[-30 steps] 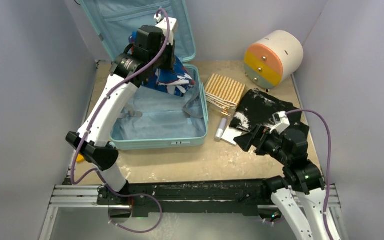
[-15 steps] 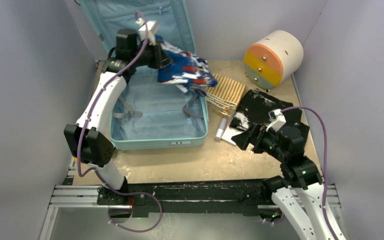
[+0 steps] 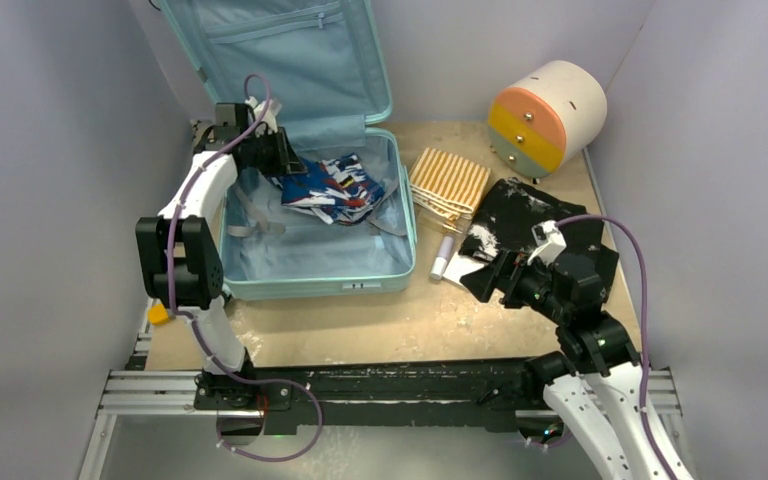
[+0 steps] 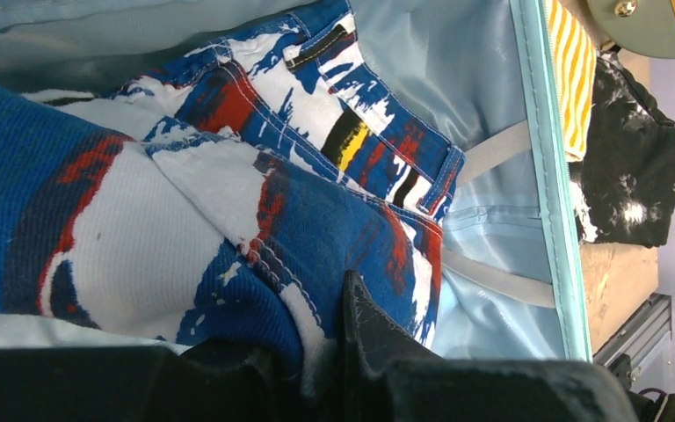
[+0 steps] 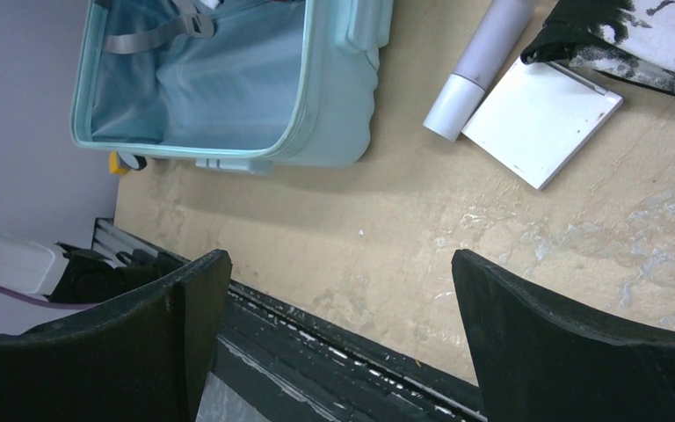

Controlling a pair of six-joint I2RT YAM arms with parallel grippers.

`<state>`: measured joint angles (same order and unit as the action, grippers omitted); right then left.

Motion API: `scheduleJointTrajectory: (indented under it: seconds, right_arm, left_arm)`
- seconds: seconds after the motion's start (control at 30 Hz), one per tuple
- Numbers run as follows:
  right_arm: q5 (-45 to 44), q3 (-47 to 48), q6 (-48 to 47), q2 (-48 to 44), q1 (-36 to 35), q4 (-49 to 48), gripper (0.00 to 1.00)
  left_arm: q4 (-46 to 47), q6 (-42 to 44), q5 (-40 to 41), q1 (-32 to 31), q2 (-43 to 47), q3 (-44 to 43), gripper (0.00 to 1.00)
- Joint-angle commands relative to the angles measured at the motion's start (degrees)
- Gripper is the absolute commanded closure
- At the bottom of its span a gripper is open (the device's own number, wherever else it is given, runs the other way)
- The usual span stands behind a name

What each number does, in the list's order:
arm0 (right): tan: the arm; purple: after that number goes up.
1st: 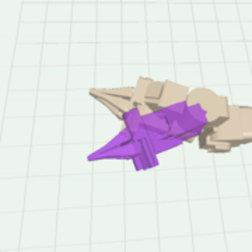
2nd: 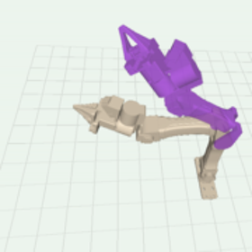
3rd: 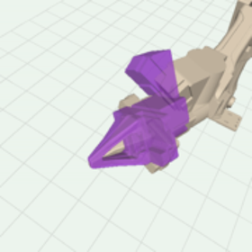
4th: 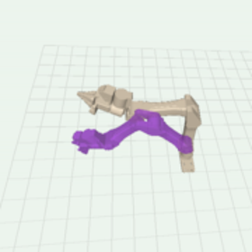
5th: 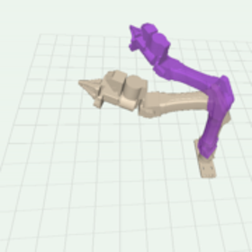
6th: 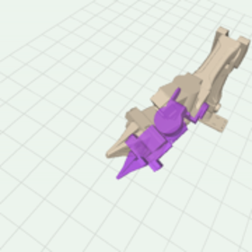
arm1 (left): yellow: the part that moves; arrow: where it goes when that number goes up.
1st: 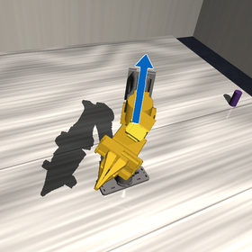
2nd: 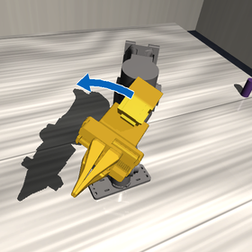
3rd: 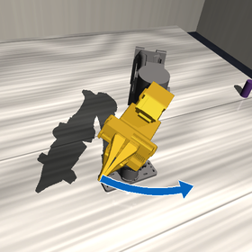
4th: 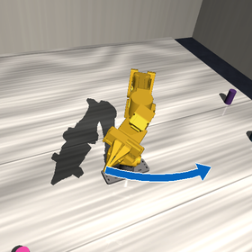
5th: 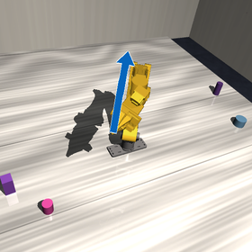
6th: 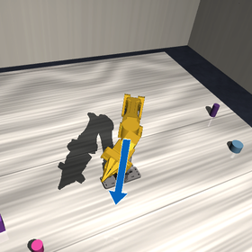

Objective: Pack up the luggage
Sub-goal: Place the clothes in the luggage.

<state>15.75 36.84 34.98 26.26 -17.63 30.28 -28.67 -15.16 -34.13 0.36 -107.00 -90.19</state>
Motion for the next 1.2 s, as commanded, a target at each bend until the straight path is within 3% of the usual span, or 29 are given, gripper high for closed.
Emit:
scheduleJointTrajectory:
  seconds: [0.0,0.27,0.47,0.63,0.77,0.97,1.03,1.17]
  right_arm:
    - [0.44,-0.99,0.16,0.6,-0.22,-2.32,0.01]
    - [0.04,-0.59,-0.09,0.9,-0.21,-2.15,0.01]
    - [-0.43,0.31,-0.73,0.98,-0.23,-0.9,0.01]
    - [-0.92,1.5,-1.42,0.9,-0.16,0.37,0.01]
    - [-1.57,1.11,-1.67,0.64,-0.17,1.05,0.01]
    - [-1.25,0.05,-1.26,-0.42,-0.2,1.18,0.01]
    - [-1.2,-0.13,-1.15,-0.45,-0.21,1.21,0.01]
    - [-1.03,-0.41,-1.16,-0.39,-0.25,0.73,0.01]
  left_arm:
    - [1.17,1.69,0.28,-1.1,5.41,-0.87,1.0]
    - [4.55,-0.51,-7.17,-5.78,10.69,-13.74,1.0]
    - [12.79,-9.86,-25.9,-7.77,4.26,-27.03,1.0]
    - [26.93,-20.09,-38.13,-7.66,-2.41,-33.92,1.0]
    - [38.17,-21.99,-40.9,-7.53,-2.81,-26.57,1.0]
    - [38.64,-17.31,-42.59,-5.84,-5.26,-11.51,1.0]
    - [35.13,-13.42,-41.95,-5.19,-5.65,-8.22,1.0]
    - [16.93,1.72,-35.79,-4.89,-5.86,-7.92,1.0]
